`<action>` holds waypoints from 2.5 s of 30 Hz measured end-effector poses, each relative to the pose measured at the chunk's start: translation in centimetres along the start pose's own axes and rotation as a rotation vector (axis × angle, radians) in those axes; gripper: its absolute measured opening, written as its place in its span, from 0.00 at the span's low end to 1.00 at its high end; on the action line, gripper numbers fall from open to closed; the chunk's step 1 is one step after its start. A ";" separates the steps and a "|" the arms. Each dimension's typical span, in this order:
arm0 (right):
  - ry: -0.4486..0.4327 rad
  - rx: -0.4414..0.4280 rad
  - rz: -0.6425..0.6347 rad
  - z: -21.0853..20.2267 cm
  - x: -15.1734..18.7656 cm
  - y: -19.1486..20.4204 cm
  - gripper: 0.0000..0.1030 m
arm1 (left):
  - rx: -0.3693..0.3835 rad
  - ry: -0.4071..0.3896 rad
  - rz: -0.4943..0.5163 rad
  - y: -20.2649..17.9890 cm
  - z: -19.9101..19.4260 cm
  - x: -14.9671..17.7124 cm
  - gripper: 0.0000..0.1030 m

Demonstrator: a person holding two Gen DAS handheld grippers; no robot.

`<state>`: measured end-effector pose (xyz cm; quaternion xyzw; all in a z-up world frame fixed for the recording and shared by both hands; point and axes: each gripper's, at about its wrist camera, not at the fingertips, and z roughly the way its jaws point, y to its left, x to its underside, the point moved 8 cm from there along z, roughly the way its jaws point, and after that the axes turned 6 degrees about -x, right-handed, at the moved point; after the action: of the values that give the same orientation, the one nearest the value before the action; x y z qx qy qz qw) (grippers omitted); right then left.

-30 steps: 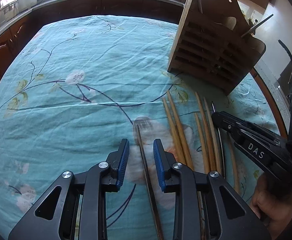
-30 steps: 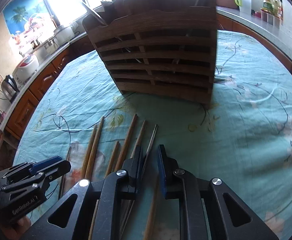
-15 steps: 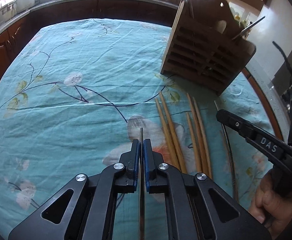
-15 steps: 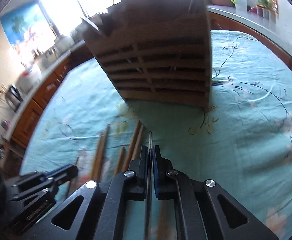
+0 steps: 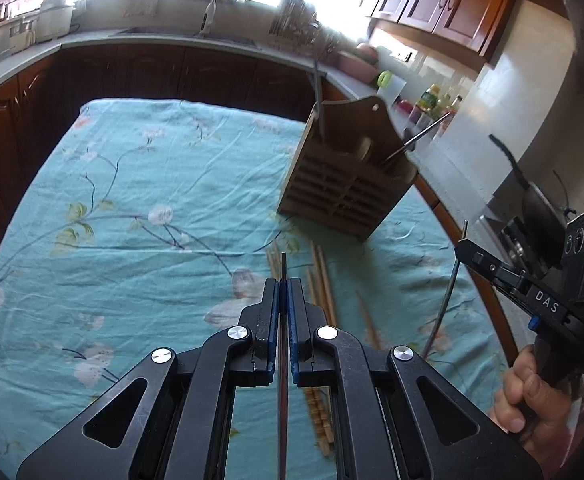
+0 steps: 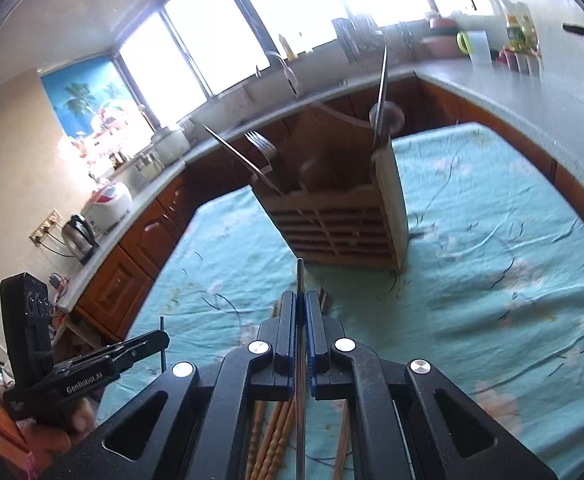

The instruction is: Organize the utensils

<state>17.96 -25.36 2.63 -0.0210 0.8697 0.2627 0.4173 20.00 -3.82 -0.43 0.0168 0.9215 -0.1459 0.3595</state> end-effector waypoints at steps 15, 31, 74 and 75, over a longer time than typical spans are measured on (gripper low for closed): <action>-0.141 -0.009 -0.041 -5.4 -3.9 1.4 0.04 | 0.038 -0.134 0.037 -2.0 -5.0 -3.7 0.03; -0.210 0.016 -0.038 -6.1 -7.3 0.2 0.04 | 0.040 -0.195 0.036 -2.6 -5.5 -6.9 0.03; -0.429 0.202 -0.032 0.9 -15.4 -5.4 0.04 | -0.024 -0.346 0.001 -4.3 5.5 -18.7 0.04; -0.415 0.200 -0.027 1.2 -14.9 -5.5 0.04 | -0.025 -0.333 -0.002 -4.1 5.9 -18.3 0.04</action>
<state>29.90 -32.29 10.53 0.0635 0.7866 0.1681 0.5907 36.90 -8.04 8.76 -0.0128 0.8508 -0.1356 0.5075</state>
